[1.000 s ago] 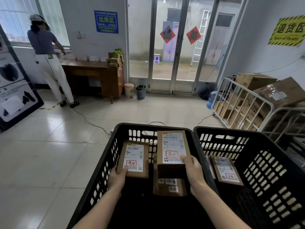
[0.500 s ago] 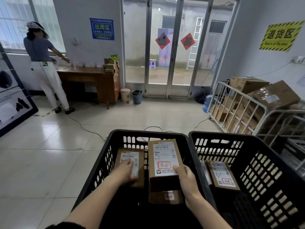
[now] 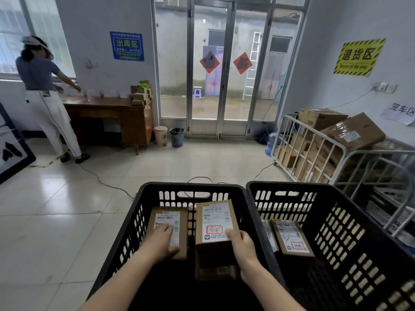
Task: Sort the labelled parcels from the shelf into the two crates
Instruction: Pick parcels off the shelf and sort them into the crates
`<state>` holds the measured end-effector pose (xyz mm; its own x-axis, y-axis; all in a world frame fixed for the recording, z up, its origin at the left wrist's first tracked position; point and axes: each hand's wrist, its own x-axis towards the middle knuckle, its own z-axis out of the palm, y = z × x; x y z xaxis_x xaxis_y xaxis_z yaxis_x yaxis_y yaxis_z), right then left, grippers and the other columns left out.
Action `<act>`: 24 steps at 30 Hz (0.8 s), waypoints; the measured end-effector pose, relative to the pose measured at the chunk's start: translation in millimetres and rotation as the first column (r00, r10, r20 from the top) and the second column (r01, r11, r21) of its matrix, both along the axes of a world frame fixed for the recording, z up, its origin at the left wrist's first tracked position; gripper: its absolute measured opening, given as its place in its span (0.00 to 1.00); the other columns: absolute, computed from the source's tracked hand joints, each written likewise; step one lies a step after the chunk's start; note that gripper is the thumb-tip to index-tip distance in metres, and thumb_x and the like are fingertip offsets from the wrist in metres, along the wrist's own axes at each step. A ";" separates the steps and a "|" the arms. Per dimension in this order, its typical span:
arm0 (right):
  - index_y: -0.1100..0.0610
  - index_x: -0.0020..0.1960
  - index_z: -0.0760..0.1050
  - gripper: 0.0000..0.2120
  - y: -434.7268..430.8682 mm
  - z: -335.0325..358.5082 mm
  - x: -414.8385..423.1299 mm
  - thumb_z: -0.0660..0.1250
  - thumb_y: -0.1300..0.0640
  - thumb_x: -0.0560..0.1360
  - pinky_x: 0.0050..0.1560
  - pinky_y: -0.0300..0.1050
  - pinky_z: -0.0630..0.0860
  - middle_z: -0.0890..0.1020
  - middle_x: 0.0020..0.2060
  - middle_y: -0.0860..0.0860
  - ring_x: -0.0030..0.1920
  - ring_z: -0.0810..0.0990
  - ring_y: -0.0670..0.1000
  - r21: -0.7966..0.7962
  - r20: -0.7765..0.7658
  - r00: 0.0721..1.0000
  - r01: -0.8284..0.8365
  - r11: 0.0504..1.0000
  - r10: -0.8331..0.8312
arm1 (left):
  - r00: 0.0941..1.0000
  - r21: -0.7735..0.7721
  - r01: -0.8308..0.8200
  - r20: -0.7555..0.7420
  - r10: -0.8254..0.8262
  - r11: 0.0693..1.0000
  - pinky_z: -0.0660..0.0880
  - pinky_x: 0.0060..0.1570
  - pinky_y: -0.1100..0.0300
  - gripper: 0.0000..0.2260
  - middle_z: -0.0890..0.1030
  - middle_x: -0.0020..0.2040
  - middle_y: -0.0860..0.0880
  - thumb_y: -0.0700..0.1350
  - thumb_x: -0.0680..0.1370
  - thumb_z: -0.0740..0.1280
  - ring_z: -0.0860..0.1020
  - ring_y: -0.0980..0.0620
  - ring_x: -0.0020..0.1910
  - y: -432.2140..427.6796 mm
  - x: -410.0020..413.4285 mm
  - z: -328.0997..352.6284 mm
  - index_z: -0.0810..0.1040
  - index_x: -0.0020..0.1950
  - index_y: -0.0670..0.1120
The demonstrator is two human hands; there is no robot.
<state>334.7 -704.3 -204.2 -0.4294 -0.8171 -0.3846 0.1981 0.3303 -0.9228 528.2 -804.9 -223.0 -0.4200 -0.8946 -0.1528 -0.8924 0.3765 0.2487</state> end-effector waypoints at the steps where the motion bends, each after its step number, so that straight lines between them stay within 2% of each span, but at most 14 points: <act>1: 0.59 0.67 0.66 0.23 -4.1 -3.5 0.6 0.64 0.52 0.75 0.45 0.48 0.80 0.80 0.51 0.57 0.49 0.81 0.55 0.025 -0.010 1.000 0.005 1.000 -0.005 | 1.000 -0.031 0.020 0.005 -0.020 0.999 0.61 0.71 0.56 0.31 0.60 0.74 0.48 0.55 0.76 0.62 0.60 0.50 0.72 4.4 1.1 0.6 0.57 0.75 0.44; 3: 0.59 0.67 0.66 0.24 -12.0 -8.9 1.9 0.65 0.52 0.75 0.47 0.49 0.80 0.80 0.51 0.57 0.50 0.81 0.55 0.065 -0.036 0.999 0.023 0.998 -0.020 | 0.997 -0.064 0.059 0.054 -0.056 0.996 0.56 0.73 0.55 0.32 0.56 0.76 0.47 0.55 0.77 0.61 0.55 0.49 0.75 12.0 2.0 -0.4 0.54 0.76 0.44; 6: 0.60 0.68 0.65 0.24 -21.6 -17.8 4.5 0.64 0.52 0.75 0.41 0.44 0.78 0.80 0.52 0.57 0.49 0.80 0.54 0.093 -0.081 0.996 0.040 0.995 -0.032 | 0.995 -0.059 0.052 0.083 -0.047 0.997 0.49 0.74 0.54 0.33 0.51 0.78 0.47 0.55 0.78 0.60 0.50 0.49 0.77 18.2 5.8 -1.0 0.50 0.77 0.44; 8: 0.61 0.69 0.66 0.23 -24.3 -23.5 6.0 0.64 0.54 0.76 0.35 0.40 0.74 0.79 0.52 0.56 0.46 0.79 0.51 0.101 -0.121 0.992 0.047 0.994 -0.035 | 0.997 -0.050 0.043 0.070 -0.040 0.998 0.51 0.74 0.54 0.33 0.51 0.78 0.48 0.56 0.78 0.60 0.50 0.49 0.76 18.4 9.6 -0.5 0.50 0.77 0.44; 11: 0.62 0.67 0.68 0.18 -26.2 -29.9 4.2 0.61 0.57 0.78 0.31 0.34 0.68 0.78 0.47 0.53 0.38 0.75 0.45 0.110 -0.221 0.975 0.061 0.992 -0.036 | 0.999 -0.035 0.026 0.045 -0.024 0.999 0.53 0.74 0.55 0.33 0.52 0.77 0.48 0.55 0.78 0.60 0.51 0.50 0.76 17.1 13.1 2.7 0.51 0.77 0.44; 13: 0.61 0.70 0.64 0.21 -30.0 -32.0 2.6 0.61 0.57 0.78 0.31 0.32 0.67 0.77 0.51 0.54 0.39 0.74 0.45 0.109 -0.348 0.938 0.038 0.993 0.002 | 0.999 -0.033 0.020 0.040 -0.019 0.999 0.52 0.74 0.54 0.33 0.52 0.77 0.48 0.56 0.78 0.61 0.51 0.50 0.76 14.3 13.4 3.9 0.51 0.77 0.45; 14: 0.60 0.71 0.62 0.23 -32.2 -31.8 2.1 0.62 0.56 0.78 0.33 0.32 0.70 0.76 0.57 0.55 0.43 0.75 0.47 0.106 -0.461 0.887 0.007 0.994 0.043 | 0.999 -0.031 0.017 0.041 -0.016 0.999 0.51 0.74 0.54 0.33 0.52 0.78 0.48 0.56 0.77 0.61 0.51 0.50 0.76 12.7 13.0 4.7 0.51 0.77 0.45; 15: 0.58 0.72 0.61 0.25 -34.6 -31.1 1.9 0.62 0.56 0.77 0.40 0.35 0.75 0.73 0.62 0.56 0.50 0.75 0.49 0.102 -0.588 0.805 -0.031 0.994 0.086 | 0.999 -0.028 0.014 0.043 -0.013 1.000 0.51 0.74 0.54 0.33 0.52 0.78 0.48 0.56 0.77 0.61 0.50 0.50 0.76 10.8 12.0 5.1 0.51 0.77 0.45; 16: 0.57 0.72 0.61 0.26 -37.3 -30.1 2.1 0.63 0.55 0.77 0.50 0.39 0.77 0.70 0.65 0.55 0.57 0.74 0.51 0.095 -0.709 0.693 -0.084 0.992 0.126 | 0.999 -0.024 0.013 0.046 -0.012 1.000 0.50 0.74 0.54 0.34 0.51 0.78 0.48 0.56 0.77 0.61 0.50 0.50 0.77 8.7 10.9 5.5 0.51 0.77 0.45; 18: 0.56 0.73 0.60 0.27 -41.9 -25.3 5.4 0.63 0.51 0.76 0.67 0.45 0.69 0.64 0.70 0.53 0.69 0.66 0.52 0.151 -0.862 0.446 -0.229 0.962 0.241 | 0.999 -0.013 0.014 0.049 -0.013 1.000 0.51 0.74 0.53 0.34 0.52 0.78 0.48 0.56 0.77 0.62 0.50 0.50 0.77 4.7 7.8 6.3 0.51 0.77 0.46; 20: 0.55 0.73 0.60 0.28 -46.4 -21.0 6.1 0.62 0.47 0.77 0.73 0.47 0.60 0.60 0.73 0.52 0.74 0.57 0.52 0.276 -0.891 0.256 -0.353 0.894 0.376 | 0.998 -0.008 0.020 0.055 -0.020 1.000 0.52 0.75 0.52 0.34 0.52 0.78 0.48 0.57 0.76 0.62 0.50 0.49 0.76 2.1 4.6 7.5 0.51 0.76 0.46; 22: 0.55 0.73 0.60 0.27 -50.2 -17.8 3.2 0.60 0.46 0.77 0.73 0.48 0.58 0.60 0.73 0.52 0.74 0.56 0.53 0.386 -0.863 0.165 -0.396 0.833 0.478 | 0.998 -0.005 0.024 0.059 -0.024 1.000 0.52 0.74 0.52 0.34 0.52 0.77 0.47 0.56 0.76 0.63 0.51 0.49 0.76 -0.4 2.9 7.4 0.52 0.76 0.46; 24: 0.55 0.72 0.61 0.27 -53.3 -16.7 0.0 0.58 0.45 0.78 0.73 0.49 0.57 0.59 0.74 0.53 0.74 0.55 0.53 0.441 -0.840 0.126 -0.406 0.800 0.527 | 0.998 0.010 0.019 0.066 -0.019 1.000 0.53 0.74 0.52 0.34 0.52 0.77 0.47 0.56 0.76 0.63 0.51 0.49 0.76 -2.5 2.8 6.2 0.52 0.76 0.46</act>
<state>334.7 -757.6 -220.9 -0.0701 -0.9902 -0.1208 -0.9445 0.1049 -0.3113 531.0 -807.4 -216.8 -0.4257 -0.8850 -0.1888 -0.8996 0.3916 0.1932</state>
